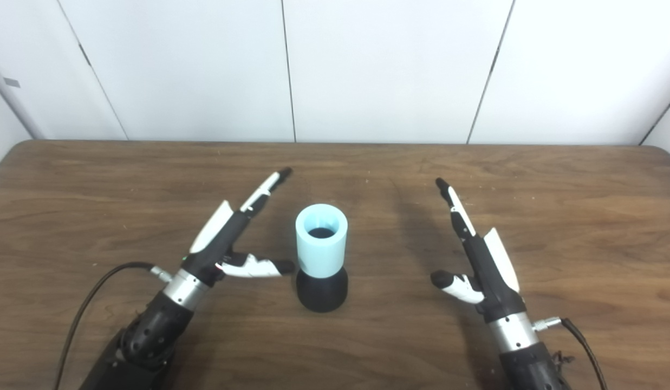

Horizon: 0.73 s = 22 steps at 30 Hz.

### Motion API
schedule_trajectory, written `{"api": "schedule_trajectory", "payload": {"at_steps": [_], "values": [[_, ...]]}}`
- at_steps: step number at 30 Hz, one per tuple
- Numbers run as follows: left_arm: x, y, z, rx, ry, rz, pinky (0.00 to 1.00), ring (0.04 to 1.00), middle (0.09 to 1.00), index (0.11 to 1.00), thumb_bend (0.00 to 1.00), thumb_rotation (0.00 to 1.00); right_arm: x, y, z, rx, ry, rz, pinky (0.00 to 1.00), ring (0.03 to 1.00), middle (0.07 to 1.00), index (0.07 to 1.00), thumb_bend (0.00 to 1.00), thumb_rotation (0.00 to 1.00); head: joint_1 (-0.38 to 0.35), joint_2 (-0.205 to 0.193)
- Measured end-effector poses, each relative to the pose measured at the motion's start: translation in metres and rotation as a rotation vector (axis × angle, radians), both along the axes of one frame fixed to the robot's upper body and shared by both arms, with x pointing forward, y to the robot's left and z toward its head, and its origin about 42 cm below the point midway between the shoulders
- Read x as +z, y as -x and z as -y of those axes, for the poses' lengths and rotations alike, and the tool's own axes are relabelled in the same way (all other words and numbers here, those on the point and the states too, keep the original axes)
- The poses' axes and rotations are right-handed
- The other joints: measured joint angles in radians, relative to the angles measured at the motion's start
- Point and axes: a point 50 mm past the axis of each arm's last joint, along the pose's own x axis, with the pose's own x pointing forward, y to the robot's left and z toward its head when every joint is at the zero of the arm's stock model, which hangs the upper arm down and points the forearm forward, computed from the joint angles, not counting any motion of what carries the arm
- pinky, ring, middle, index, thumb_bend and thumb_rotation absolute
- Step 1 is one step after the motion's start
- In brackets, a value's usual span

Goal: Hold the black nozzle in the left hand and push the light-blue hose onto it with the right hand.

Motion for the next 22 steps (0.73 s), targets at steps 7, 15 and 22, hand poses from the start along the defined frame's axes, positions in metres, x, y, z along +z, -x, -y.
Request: {"api": "schedule_trajectory", "payload": {"at_steps": [7,15,22], "values": [[0.011,0.051,0.026,0.28,0.295,-0.142,1.0,1.0,1.0,1.0,1.0,1.0,0.008,0.014,-0.022,0.049,-0.258,-0.171,1.0,1.0,1.0,1.0,0.74,1.0,0.002,-0.006],[0.005,0.082,0.023,0.32,0.479,-0.377,1.0,1.0,1.0,1.0,1.0,1.0,0.011,0.022,-0.037,0.008,-0.476,-0.336,1.0,1.0,1.0,1.0,0.72,1.0,0.0,-0.006],[-0.01,0.075,0.019,0.307,0.46,-0.435,1.0,1.0,1.0,1.0,1.0,1.0,0.003,0.02,-0.037,-0.031,-0.49,-0.37,1.0,1.0,1.0,1.0,0.71,1.0,0.0,-0.003]]}}
